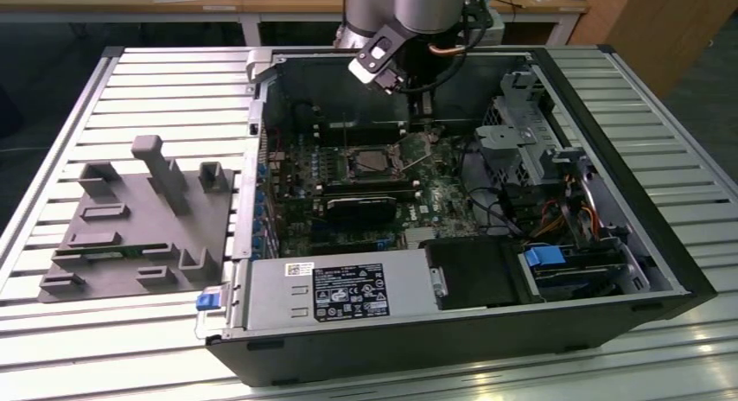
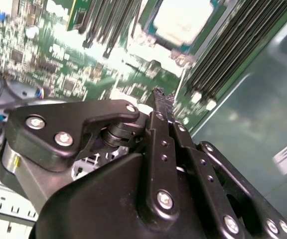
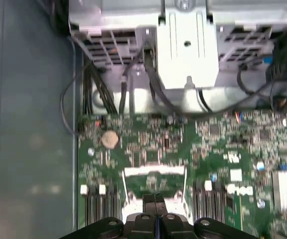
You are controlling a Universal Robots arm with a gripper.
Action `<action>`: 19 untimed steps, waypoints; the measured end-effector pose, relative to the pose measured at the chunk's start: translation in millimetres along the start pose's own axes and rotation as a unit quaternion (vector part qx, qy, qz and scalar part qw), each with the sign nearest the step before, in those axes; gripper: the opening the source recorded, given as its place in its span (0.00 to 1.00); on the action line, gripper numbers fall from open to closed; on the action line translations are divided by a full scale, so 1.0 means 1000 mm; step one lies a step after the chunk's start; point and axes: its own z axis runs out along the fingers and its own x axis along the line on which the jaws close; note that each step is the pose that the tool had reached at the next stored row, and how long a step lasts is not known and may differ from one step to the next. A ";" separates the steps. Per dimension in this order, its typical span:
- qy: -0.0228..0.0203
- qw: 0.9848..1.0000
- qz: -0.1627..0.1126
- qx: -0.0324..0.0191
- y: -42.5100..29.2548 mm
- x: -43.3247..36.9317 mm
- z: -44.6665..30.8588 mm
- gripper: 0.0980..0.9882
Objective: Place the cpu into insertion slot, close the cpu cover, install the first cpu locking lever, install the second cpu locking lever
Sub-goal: 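Close the cpu cover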
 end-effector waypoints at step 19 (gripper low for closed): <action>0.000 1.000 0.000 0.007 0.0451 0.0019 0.0141 0.01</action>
